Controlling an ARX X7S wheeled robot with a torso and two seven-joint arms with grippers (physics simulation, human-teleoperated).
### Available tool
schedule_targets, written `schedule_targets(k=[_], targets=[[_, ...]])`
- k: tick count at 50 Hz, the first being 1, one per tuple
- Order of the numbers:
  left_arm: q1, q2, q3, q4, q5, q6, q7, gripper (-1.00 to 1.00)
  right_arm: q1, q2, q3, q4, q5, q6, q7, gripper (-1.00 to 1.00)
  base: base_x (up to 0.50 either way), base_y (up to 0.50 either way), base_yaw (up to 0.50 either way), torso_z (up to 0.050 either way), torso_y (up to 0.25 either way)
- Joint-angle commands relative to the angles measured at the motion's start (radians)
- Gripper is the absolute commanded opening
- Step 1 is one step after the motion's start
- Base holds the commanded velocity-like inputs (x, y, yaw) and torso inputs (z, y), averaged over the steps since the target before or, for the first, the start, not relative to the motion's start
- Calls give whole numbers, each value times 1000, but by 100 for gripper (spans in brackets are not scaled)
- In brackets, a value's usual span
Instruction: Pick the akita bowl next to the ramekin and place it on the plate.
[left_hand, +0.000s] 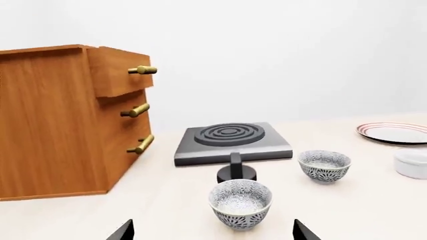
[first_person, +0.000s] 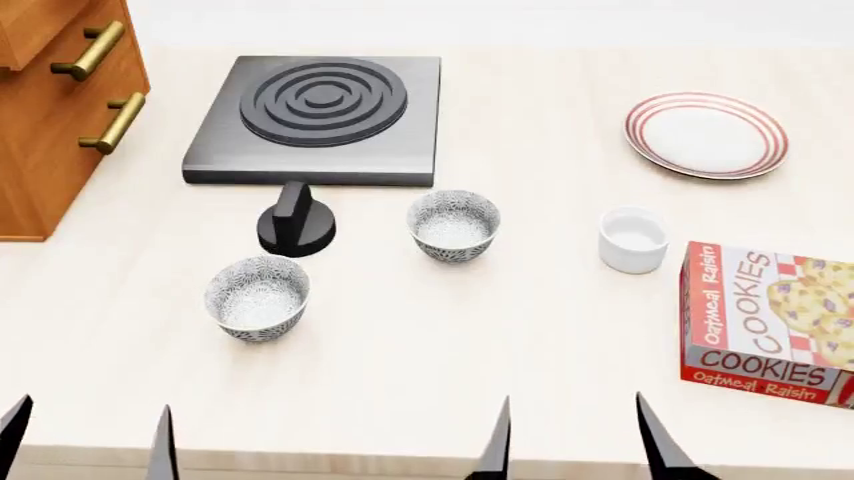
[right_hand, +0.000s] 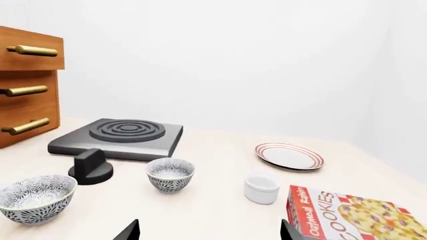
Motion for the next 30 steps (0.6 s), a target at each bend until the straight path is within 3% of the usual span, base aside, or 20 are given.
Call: schedule_targets(k=[1,30], targets=[[-14,-33,4,129,-13,-97,-4,100,23,20,-3,-127,10,115,8,100,0,0,0,0,0],[-30,-84,-50,383,-103,-292,-35,100,64,51,-16,-366,18,306,41,100,0,0,0,0,0]])
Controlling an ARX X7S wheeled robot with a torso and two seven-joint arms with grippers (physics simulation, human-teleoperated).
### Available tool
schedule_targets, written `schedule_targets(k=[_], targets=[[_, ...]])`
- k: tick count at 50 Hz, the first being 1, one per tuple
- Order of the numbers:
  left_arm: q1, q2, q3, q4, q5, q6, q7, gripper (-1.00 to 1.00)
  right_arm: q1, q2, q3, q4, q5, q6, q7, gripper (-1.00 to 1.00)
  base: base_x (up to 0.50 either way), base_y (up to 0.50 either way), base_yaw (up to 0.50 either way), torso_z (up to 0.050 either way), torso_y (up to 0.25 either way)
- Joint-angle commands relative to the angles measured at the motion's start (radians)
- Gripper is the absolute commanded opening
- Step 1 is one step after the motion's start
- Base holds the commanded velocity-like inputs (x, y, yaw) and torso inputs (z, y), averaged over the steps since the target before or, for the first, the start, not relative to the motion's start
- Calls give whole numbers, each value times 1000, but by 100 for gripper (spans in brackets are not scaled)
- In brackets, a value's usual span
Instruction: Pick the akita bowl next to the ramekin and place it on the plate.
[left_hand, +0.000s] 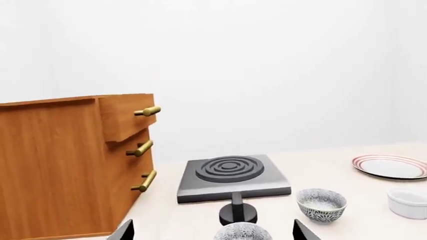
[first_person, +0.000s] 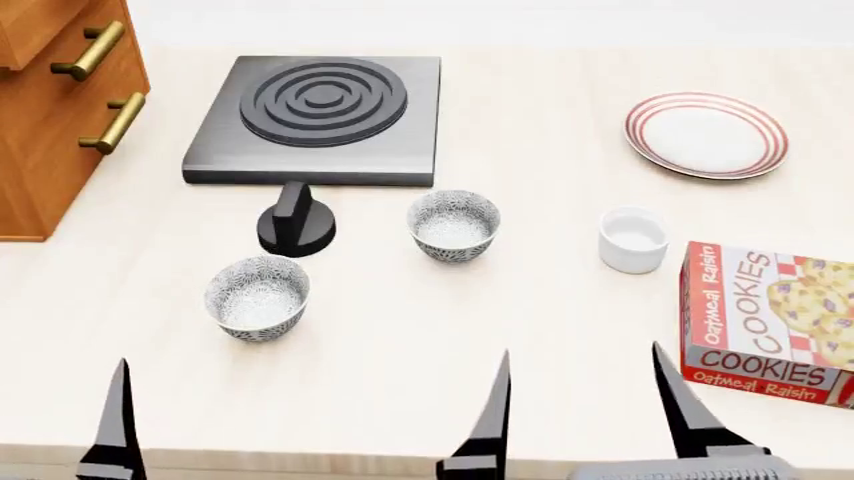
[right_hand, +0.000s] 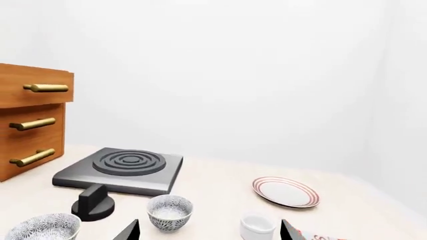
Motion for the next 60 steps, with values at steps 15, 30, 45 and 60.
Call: schedule_targets(k=[15,30,45,60], targets=[[-13,-27,-27,122,-46,-78,-25,100,22,26,-16,-129,-12,66,28,100,0,0,0,0,0],[-7,-39,-38,173,-68,-96,-36,100,23,36,-18,-161,-14,76,42,100,0,0,0,0,0],[-6,-44,-35,173,-75,-90,-47,100,9,38,-2,-151,10,35,44,100,0,0,0,0,0],[-6,-51,-28,168,-77,-85,-58,100,-1,39,17,-151,42,15,43,100,230,0,0,0,0]])
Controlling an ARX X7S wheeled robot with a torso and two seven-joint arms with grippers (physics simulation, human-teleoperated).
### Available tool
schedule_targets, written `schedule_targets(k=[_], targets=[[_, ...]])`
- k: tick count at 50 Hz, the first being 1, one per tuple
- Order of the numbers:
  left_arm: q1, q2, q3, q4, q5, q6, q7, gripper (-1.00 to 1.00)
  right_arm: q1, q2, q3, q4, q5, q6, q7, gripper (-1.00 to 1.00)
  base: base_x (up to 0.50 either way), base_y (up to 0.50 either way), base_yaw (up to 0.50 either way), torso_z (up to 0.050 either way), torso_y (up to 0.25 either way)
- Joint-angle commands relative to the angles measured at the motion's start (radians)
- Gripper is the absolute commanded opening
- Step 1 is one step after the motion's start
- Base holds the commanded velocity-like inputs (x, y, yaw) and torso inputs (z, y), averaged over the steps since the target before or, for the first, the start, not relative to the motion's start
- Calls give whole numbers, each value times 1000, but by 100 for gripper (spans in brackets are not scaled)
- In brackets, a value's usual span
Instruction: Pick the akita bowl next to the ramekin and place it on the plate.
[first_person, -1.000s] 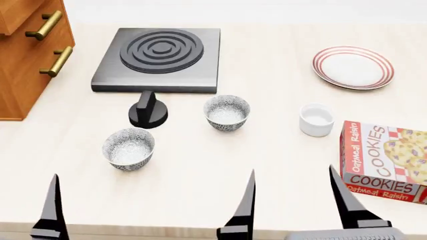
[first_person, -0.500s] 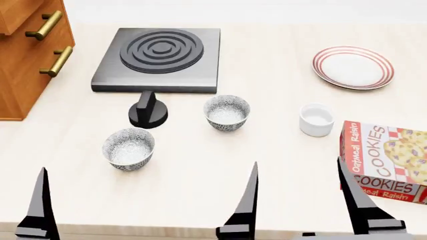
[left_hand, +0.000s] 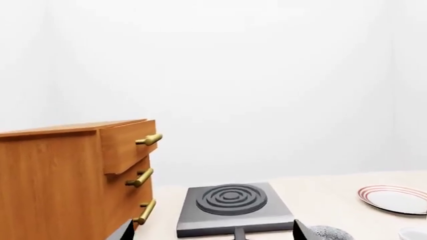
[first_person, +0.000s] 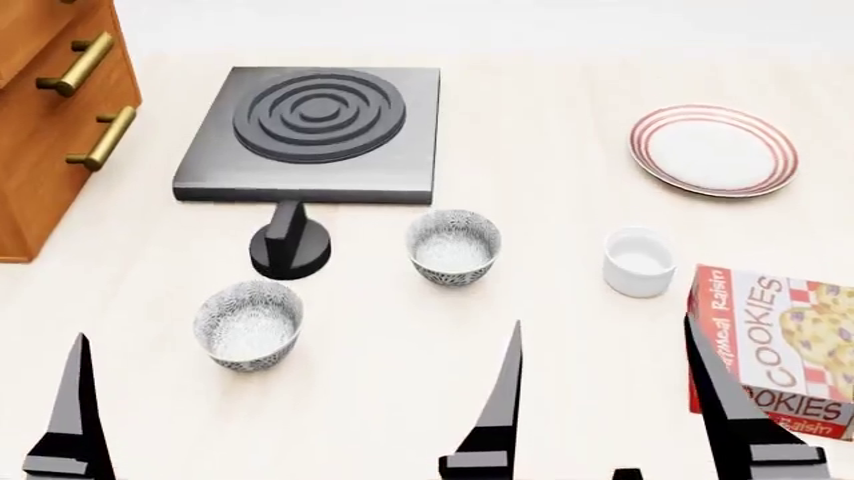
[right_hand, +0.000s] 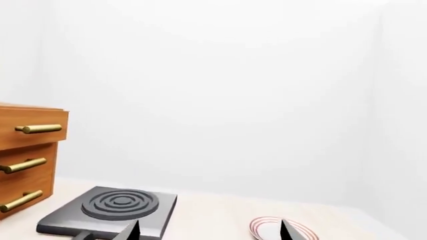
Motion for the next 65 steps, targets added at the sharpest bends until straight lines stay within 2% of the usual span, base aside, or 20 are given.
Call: schedule_targets(k=[1,53,65], targets=[[-2,-5,4,1,-4,0,-9,100,-6,4,7,-1,16,-11,2,100,500,0,0,0,0],[-10,-27,15,-13,-16,1,-46,100,-12,18,1,9,50,-25,29,100,499,0,0,0,1],[-7,-35,22,-19,-14,3,-51,100,-9,25,-19,13,42,-11,39,100,32,0,0,0,0]])
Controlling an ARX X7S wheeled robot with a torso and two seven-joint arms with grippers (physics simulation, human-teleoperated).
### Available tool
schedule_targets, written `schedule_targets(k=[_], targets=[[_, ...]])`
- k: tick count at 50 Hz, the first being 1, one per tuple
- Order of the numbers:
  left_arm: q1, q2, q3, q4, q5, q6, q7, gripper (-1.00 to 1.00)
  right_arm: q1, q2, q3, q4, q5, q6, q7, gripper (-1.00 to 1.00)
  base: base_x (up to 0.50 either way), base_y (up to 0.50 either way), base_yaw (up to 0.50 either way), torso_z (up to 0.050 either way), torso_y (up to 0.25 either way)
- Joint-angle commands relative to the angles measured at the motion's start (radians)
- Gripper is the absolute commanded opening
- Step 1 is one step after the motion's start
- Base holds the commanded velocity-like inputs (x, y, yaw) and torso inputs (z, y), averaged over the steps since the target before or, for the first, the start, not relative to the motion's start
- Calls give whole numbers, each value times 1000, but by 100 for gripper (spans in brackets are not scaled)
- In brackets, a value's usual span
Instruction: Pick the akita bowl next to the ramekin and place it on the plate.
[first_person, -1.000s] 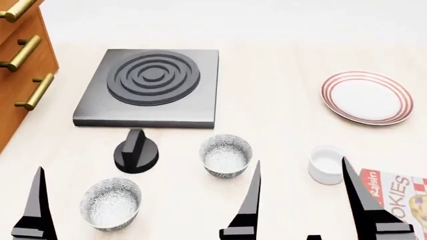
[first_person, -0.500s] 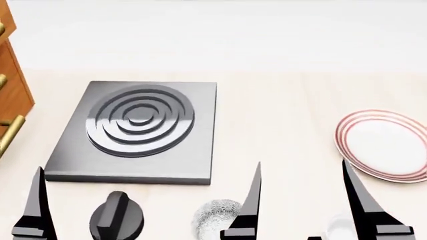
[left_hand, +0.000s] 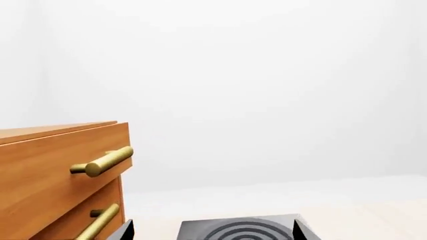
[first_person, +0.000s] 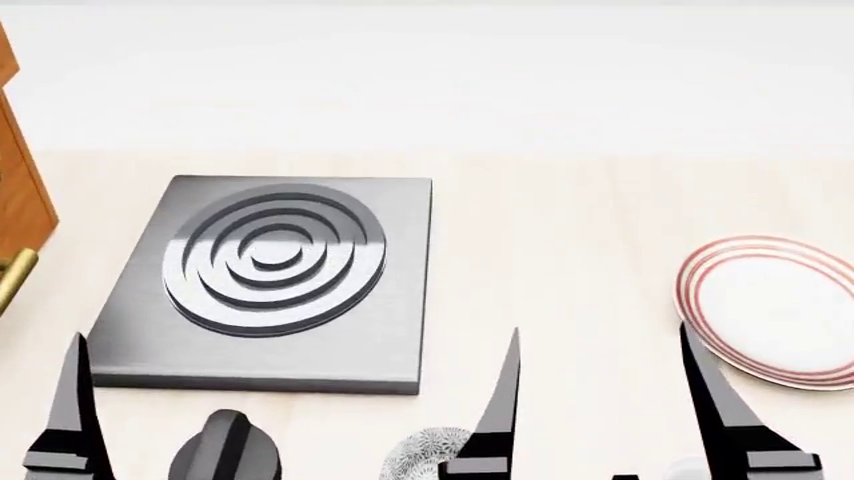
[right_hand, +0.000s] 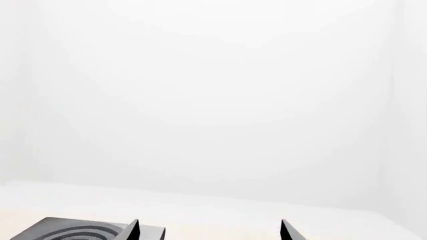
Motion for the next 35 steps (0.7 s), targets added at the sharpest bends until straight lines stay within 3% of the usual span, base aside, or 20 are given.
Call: schedule_targets(k=[1,35], targets=[[1,-7,5,-6,-1,2,-5,100,3,6,-14,3,-1,10,7,100,0,0,0,0,0],[2,-18,12,-7,-19,-3,-21,100,-3,20,-18,10,17,5,19,100,0,0,0,0,-167]])
